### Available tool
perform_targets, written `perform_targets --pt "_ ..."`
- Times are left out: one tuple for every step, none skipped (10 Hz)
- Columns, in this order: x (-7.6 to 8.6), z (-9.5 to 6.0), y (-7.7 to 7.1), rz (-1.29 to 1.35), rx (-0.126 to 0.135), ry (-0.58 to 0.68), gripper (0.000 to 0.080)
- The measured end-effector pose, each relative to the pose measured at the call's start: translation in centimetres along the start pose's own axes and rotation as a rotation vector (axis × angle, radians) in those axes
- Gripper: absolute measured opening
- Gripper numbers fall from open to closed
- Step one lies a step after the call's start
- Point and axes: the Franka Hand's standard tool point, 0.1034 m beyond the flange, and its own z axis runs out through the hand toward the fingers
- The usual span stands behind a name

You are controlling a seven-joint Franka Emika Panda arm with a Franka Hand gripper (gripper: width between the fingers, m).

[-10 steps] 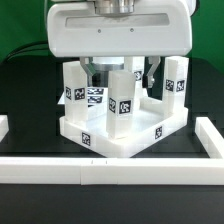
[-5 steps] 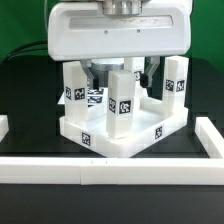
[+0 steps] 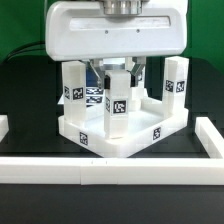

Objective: Assemble desk

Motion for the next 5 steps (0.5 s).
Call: perform_targets --pt "-0.01 0.01 0.02 0.027 0.0 0.0 0.0288" --pt "-0.07 0.02 0.22 0.069 0.003 0.001 0.0288" --pt "-0.09 0.03 0.32 0.167 0.008 0.003 0.0288" --pt "-0.09 0.15 0.35 0.291 0.013 0.004 0.0288" --pt "0.01 0.18 0.43 0.376 0.015 0.007 0.0288"
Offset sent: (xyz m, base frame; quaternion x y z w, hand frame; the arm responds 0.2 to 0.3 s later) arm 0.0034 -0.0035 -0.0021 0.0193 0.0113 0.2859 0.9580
